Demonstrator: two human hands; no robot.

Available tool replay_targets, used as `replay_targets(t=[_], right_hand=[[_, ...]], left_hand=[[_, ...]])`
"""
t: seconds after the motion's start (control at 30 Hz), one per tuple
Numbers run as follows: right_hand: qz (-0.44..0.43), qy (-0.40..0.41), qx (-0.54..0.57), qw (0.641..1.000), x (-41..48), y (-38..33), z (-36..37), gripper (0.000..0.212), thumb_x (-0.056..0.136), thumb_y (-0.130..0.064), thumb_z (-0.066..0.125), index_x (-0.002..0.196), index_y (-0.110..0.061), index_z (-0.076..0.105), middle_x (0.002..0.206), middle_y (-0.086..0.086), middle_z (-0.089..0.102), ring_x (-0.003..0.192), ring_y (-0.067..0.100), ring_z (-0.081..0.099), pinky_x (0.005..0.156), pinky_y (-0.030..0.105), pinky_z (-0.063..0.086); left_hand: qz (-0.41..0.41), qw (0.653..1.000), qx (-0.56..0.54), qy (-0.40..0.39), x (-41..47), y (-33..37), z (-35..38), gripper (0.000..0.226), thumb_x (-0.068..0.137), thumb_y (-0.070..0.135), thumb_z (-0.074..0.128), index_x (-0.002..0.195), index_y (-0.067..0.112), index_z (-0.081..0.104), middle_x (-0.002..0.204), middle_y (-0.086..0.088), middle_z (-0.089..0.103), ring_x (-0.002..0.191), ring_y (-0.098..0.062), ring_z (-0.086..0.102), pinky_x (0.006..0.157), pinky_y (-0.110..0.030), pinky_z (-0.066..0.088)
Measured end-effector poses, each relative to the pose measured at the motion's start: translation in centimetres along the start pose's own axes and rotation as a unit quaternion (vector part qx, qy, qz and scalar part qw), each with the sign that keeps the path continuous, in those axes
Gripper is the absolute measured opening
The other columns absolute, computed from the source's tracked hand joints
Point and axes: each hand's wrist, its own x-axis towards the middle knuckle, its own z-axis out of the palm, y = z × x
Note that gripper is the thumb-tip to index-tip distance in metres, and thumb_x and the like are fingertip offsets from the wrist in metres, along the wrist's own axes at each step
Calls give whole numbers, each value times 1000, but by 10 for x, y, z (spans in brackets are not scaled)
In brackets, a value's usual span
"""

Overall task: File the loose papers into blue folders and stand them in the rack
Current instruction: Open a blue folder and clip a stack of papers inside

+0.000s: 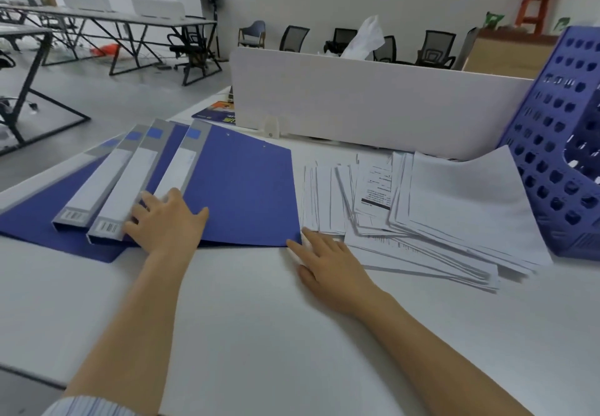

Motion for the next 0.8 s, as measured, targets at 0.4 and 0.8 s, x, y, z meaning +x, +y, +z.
replay_targets(t=[0.4, 0.8], right_hand=[[21, -43, 26, 999, -7, -1, -7, 48, 99, -32, 28, 145, -21, 23, 155, -3, 17, 144, 13, 9, 115, 27, 6], [-11, 152, 94, 984, -10, 2, 3, 59, 84, -43, 34, 137, -17, 39, 141, 11, 46, 130, 29, 44, 104, 40, 37]], left_hand=[[-95, 864, -483, -105, -5, -27, -43, 9, 91, 18, 54, 86, 12, 58, 88, -5, 52, 101, -30, 50, 86, -32, 35], [-45, 680, -725, -98, 2, -37, -43, 30, 87, 0, 48, 97, 24, 63, 81, 9, 70, 72, -9, 67, 58, -18, 56]])
